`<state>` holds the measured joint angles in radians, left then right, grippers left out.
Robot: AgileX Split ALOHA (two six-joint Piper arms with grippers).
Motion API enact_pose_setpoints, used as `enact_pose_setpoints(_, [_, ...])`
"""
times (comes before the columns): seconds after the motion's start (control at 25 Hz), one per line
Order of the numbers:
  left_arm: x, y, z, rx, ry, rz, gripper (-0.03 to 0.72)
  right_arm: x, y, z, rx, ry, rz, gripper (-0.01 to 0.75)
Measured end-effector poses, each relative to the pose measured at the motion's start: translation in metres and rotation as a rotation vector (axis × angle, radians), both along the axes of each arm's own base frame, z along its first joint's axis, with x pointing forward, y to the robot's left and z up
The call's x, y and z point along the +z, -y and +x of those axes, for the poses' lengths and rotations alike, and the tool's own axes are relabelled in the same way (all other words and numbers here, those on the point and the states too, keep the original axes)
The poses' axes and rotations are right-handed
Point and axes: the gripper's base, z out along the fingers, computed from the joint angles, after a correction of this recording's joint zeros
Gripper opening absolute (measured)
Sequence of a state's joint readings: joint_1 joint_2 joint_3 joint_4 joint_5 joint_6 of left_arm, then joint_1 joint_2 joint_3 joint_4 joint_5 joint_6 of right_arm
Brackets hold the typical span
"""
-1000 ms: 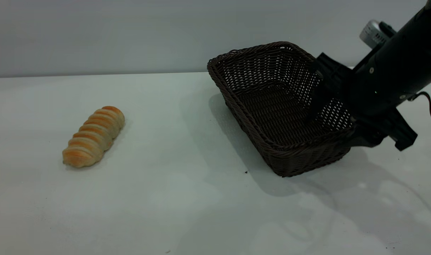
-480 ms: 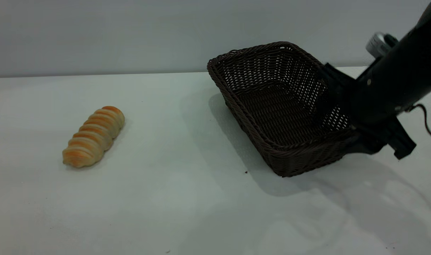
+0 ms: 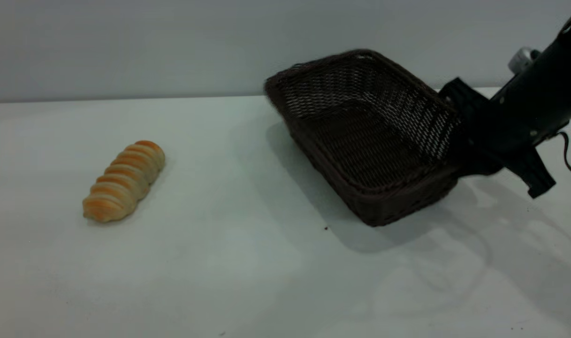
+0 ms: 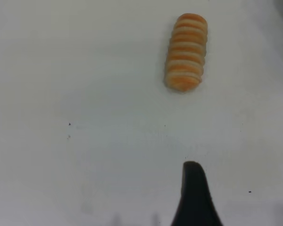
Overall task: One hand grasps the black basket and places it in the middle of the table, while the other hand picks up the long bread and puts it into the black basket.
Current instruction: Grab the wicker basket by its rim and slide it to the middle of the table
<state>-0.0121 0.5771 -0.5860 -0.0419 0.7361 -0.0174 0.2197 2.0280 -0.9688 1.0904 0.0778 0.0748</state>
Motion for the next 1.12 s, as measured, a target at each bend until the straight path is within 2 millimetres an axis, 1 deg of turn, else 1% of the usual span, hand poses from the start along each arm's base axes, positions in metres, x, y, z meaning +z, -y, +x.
enact_pose_setpoints(0.2, [0.0, 0.0, 0.0, 0.0, 0.0, 0.0, 0.542, 0.014, -0.005, 0.0, 0.16, 0.038, -0.034, 0.093])
enact_pose_setpoints(0.32, [0.0, 0.0, 0.0, 0.0, 0.0, 0.0, 0.542, 0.026, -0.012, 0.007, 0.326, 0.074, -0.061, 0.093])
enact_pose_setpoints(0.48, [0.0, 0.0, 0.0, 0.0, 0.0, 0.0, 0.542, 0.04, -0.024, 0.012, 0.612, 0.104, -0.082, 0.093])
enact_pose_setpoints(0.6, [0.0, 0.0, 0.0, 0.0, 0.0, 0.0, 0.542, 0.047, -0.03, 0.016, 0.793, 0.109, -0.115, 0.093])
enact_pose_setpoints(0.72, [0.0, 0.0, 0.0, 0.0, 0.001, 0.0, 0.542, 0.044, -0.033, 0.021, 0.901, 0.082, -0.135, 0.093])
enact_pose_setpoints(0.84, [0.0, 0.0, 0.0, 0.0, 0.0, 0.0, 0.542, 0.031, -0.038, 0.028, 0.97, 0.044, -0.136, 0.093])
enact_pose_setpoints(0.96, [0.0, 0.0, 0.0, 0.0, 0.0, 0.0, 0.542, 0.02, -0.046, 0.033, 1.011, 0.016, -0.118, 0.093])
enact_pose_setpoints(1.12, [0.0, 0.0, 0.0, 0.0, -0.001, 0.0, 0.542, 0.007, -0.05, 0.037, 1.033, -0.017, -0.088, 0.093])
